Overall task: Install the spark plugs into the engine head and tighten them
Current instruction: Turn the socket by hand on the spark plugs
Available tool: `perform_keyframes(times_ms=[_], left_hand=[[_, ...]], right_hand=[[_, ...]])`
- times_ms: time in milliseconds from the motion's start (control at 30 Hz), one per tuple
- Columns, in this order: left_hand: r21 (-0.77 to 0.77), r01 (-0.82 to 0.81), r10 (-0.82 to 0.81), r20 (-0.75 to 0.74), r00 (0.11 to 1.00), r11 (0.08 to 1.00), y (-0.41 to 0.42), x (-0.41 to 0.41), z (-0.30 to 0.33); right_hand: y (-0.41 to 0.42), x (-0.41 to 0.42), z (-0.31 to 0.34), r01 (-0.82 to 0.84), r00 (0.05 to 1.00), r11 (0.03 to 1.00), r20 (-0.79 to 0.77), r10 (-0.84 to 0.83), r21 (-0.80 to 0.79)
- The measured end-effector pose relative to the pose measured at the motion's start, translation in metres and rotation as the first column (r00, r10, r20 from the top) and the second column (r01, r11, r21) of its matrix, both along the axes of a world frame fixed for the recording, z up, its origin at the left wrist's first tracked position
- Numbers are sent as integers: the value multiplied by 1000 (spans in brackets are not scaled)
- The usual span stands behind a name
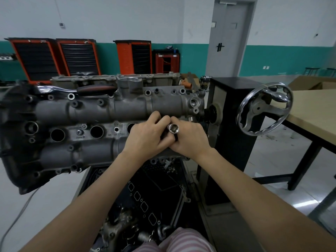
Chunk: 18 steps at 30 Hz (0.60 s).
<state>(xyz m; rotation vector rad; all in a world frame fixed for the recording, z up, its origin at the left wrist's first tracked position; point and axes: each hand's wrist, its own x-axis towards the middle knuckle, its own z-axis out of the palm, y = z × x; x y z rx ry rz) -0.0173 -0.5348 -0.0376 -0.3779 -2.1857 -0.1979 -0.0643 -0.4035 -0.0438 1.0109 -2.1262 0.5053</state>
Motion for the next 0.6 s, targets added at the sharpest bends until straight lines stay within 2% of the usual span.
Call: perform_keyframes(times_ms=[400, 600], left_hand=[[-8, -35, 36, 36, 999, 999, -2, -3, 0], [-55, -17, 19, 33, 999, 998, 2, -3, 0]], right_hand=[[1, -2, -1, -23, 997, 997, 66, 27, -68], [0, -3, 0, 8, 998, 1000, 55, -7, -7]])
